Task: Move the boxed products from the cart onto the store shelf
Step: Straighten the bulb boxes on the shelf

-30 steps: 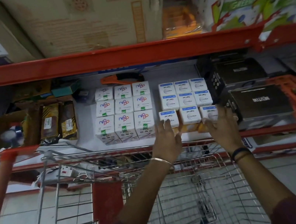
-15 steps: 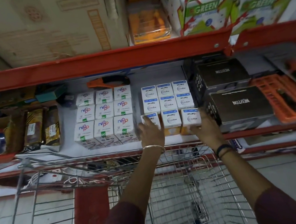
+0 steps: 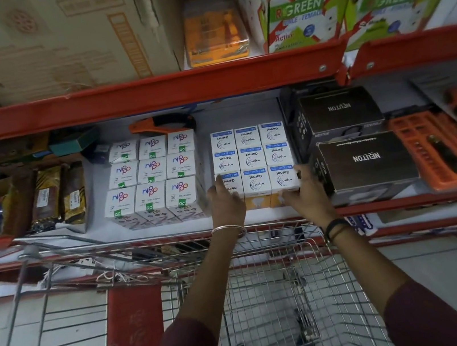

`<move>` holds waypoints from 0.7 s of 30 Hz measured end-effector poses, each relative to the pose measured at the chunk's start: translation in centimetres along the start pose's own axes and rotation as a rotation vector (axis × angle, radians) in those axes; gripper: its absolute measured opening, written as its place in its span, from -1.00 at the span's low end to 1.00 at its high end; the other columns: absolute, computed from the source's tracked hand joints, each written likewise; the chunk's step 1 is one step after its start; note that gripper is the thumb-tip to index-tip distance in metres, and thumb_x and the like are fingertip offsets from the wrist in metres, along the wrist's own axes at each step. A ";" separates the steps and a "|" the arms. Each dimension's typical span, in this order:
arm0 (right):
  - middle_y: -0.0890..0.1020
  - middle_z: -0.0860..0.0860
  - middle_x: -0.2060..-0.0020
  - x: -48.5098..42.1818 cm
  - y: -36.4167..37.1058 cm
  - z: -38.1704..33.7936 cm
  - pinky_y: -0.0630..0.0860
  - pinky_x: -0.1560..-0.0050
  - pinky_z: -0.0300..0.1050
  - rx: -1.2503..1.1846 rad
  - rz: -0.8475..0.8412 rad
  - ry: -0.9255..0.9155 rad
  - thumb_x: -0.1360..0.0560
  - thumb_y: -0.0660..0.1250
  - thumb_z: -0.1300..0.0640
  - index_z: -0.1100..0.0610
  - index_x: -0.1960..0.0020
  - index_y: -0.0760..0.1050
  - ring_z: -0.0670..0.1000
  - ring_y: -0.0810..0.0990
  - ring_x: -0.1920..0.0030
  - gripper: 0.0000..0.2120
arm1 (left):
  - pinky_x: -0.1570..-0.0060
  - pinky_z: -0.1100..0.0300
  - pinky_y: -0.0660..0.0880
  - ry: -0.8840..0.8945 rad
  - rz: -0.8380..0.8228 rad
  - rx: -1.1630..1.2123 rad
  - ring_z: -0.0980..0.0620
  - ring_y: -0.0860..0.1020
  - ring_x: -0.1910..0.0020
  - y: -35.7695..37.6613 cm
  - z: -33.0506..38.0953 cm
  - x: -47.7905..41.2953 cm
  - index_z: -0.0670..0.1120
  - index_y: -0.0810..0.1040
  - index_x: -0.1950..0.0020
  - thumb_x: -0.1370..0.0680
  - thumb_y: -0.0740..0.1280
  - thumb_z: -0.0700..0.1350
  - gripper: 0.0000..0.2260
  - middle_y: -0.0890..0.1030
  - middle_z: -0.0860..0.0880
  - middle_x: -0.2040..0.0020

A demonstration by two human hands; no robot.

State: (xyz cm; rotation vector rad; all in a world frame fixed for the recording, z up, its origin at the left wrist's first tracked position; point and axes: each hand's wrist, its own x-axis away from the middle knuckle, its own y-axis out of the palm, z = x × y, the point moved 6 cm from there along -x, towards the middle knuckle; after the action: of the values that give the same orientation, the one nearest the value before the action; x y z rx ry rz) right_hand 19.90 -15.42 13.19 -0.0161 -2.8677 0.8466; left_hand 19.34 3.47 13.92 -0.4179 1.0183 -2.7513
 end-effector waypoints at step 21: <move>0.41 0.26 -0.30 3.5 -16.3 2.6 0.41 -0.29 0.21 0.374 0.411 -0.067 -0.54 0.29 0.10 0.23 -0.35 0.35 0.26 0.42 -0.27 -0.57 | -0.23 -0.07 0.46 0.464 -0.202 0.190 -0.19 0.46 -0.22 8.6 12.4 6.2 -0.16 0.27 -0.38 -0.57 0.21 -0.17 -0.62 0.41 -0.24 -0.28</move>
State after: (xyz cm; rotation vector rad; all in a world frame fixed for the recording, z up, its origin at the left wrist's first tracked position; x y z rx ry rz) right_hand 16.63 -30.31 20.34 -0.5583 -2.7552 1.4694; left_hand 18.06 -12.13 18.53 0.1675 0.8213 -3.1766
